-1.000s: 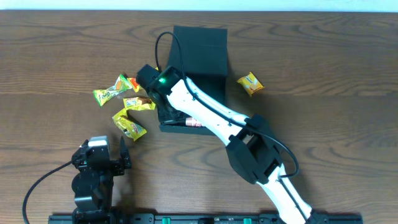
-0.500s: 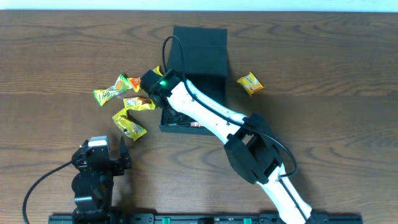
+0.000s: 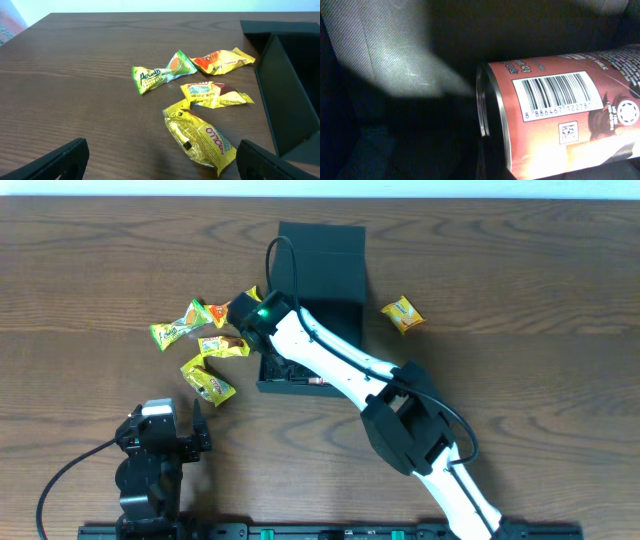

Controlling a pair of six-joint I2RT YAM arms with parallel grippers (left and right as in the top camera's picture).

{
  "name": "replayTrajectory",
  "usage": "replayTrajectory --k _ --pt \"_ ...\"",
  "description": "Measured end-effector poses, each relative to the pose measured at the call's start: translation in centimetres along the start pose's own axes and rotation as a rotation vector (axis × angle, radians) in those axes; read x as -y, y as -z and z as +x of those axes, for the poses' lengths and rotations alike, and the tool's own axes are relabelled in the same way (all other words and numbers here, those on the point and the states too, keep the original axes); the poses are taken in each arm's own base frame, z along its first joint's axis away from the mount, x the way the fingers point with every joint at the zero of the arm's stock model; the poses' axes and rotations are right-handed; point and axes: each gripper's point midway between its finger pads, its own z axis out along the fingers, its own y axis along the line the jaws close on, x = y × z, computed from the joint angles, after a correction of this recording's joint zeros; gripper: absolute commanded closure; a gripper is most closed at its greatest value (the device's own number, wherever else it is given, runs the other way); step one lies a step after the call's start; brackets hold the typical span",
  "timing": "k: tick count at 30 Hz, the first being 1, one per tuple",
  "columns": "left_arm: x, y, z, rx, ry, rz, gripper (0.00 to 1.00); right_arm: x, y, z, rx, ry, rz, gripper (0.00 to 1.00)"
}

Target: Pack container

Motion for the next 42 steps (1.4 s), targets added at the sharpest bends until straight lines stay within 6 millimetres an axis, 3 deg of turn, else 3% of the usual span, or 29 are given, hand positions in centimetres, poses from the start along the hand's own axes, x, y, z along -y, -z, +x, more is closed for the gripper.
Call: replayTrajectory --k 14,18,21,24,27,30,33,35,36,38,42 --pt "0.0 0.0 0.0 0.000 0.000 0.000 0.05 0.7 0.0 0.0 -0.023 -0.030 0.008 0.98" --pt "0.0 0.0 0.0 0.000 0.000 0.000 0.05 0.1 1.2 -0.2 -0.025 -0.028 -0.027 0.98" --pt "0.0 0.0 0.0 0.000 0.000 0.000 0.05 -1.2 4.3 -1.5 0.027 -0.015 -0.107 0.98" --pt "0.0 0.0 0.0 0.000 0.000 0.000 0.05 -2.4 9.5 -3.5 0.140 0.006 -0.218 0.98" --pt "0.0 0.0 0.0 0.000 0.000 0.000 0.05 -1.7 13.8 -4.9 0.251 0.037 -0.258 0.98" --pt "0.0 0.0 0.0 0.000 0.000 0.000 0.05 1.4 16.9 -6.1 0.334 0.040 -0.214 0.98" --pt "0.0 0.0 0.0 0.000 0.000 0.000 0.05 5.0 18.0 -8.8 0.379 -0.010 -0.196 0.98" --pt "0.0 0.0 0.0 0.000 0.000 0.000 0.05 8.1 17.6 -11.1 0.375 -0.080 -0.183 0.98" --pt "0.0 0.0 0.0 0.000 0.000 0.000 0.05 11.1 17.0 -13.0 0.365 -0.154 -0.171 0.98" --pt "0.0 0.0 0.0 0.000 0.000 0.000 0.05 15.1 16.2 -15.0 0.355 -0.250 -0.154 0.98" --pt "0.0 0.0 0.0 0.000 0.000 0.000 0.05 22.1 14.8 -17.5 0.335 -0.413 -0.121 0.98"
